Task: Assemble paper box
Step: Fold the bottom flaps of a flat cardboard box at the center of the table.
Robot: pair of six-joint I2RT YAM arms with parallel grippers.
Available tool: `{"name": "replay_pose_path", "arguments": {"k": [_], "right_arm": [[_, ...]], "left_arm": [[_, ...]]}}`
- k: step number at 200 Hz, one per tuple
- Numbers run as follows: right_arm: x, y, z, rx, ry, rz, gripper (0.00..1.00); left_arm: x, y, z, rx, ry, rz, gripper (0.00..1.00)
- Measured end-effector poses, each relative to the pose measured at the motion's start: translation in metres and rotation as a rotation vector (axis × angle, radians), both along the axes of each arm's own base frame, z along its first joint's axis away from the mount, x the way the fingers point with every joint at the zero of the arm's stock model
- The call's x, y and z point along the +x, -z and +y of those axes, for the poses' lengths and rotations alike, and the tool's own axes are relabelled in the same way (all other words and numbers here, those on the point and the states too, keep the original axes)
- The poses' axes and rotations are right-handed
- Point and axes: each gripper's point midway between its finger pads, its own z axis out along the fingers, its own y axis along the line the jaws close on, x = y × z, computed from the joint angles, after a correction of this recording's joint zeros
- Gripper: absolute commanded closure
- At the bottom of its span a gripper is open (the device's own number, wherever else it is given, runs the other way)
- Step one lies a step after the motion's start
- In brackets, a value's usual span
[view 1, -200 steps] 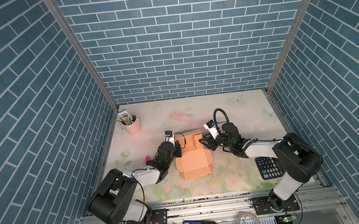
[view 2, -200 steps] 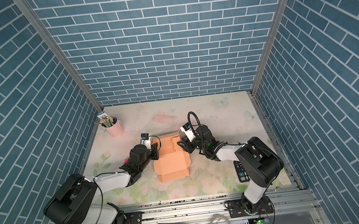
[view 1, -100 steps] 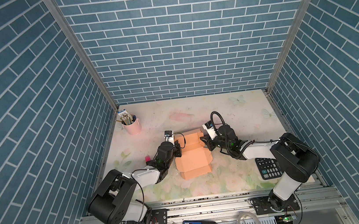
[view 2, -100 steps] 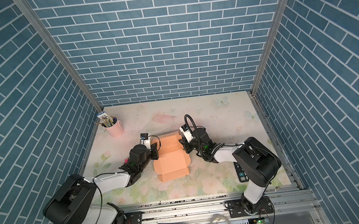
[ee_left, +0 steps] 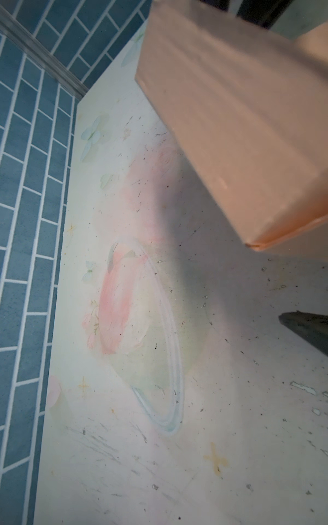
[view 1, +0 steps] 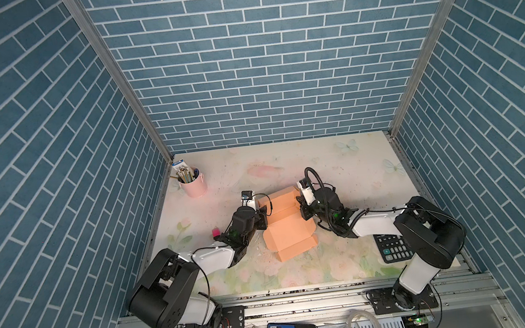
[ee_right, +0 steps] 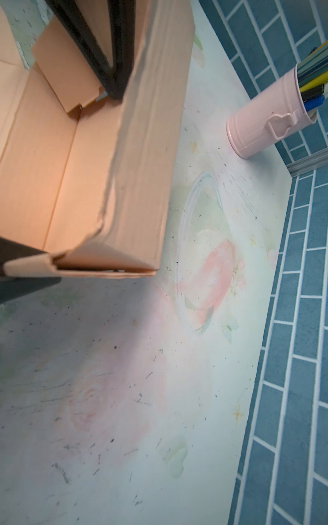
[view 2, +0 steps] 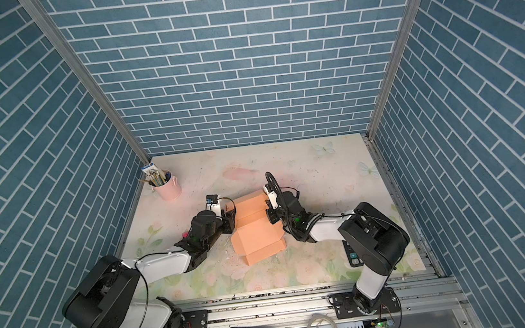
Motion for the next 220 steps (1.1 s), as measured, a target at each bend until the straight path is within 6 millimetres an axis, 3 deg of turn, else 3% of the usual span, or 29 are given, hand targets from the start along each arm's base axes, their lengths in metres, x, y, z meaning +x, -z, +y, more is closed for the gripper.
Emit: {"name": "replay_pose_path", "arguments": {"k": [38,100,122,189,220], "right_arm": [[0.001,0.0,-0.004,-0.018,0.046,-0.013,1.0],[0.0,-0.002,-0.005,-0.036,0.075,-0.029,1.0],[-0.001,-0.002,-0.005,-0.041,0.085,-0.036,1.0],[-0.001,-0.003,-0.007,-0.053,0.118,-0.053,1.0],[-0.002,0.001,-0.012,-0.068,0.139,-0.052,1.0]], "left_arm": [[0.0,-0.007,-0.001,-0.004,-0.004,0.015,0.45],[-0.007,0.001,0.001,0.0,-0.013,0.068,0.53],[-0.005,0.0,-0.001,-0.011,-0.014,0.074,0.6],[0.002,0.004,-0.014,-0.012,-0.021,0.093,0.94],[0.002,0.009,-0.015,0.007,-0.039,0.106,1.0]]}}
